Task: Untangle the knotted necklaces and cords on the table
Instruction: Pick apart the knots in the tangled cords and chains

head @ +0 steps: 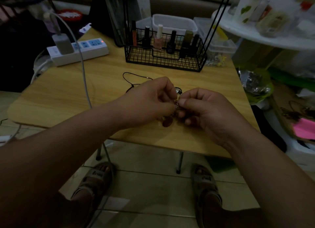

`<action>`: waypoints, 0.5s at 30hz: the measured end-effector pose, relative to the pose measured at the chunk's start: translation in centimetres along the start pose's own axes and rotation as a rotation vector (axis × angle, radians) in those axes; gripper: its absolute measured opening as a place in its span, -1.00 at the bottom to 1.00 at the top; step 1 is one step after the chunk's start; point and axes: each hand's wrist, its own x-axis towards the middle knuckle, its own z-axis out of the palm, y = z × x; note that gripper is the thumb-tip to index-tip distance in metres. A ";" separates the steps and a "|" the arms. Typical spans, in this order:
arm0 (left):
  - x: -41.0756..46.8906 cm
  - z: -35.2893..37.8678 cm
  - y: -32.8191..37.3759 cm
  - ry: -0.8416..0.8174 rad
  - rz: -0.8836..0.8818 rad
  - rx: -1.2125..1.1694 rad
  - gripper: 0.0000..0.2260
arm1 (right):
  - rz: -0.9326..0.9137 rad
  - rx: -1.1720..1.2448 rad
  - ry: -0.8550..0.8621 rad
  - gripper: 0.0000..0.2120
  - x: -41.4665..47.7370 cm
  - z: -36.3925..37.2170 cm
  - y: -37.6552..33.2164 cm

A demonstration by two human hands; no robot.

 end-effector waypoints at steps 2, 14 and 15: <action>-0.3 0.1 0.3 -0.013 0.035 0.045 -0.77 | -0.023 0.012 0.024 -0.94 0.0 0.0 -0.1; -0.2 0.9 -0.4 0.100 0.145 0.261 -0.93 | -0.158 -0.176 0.104 -0.95 -0.5 0.4 0.1; -0.2 0.9 -0.3 0.099 0.128 0.238 -0.95 | -0.159 -0.185 0.113 -0.95 -0.5 0.3 0.1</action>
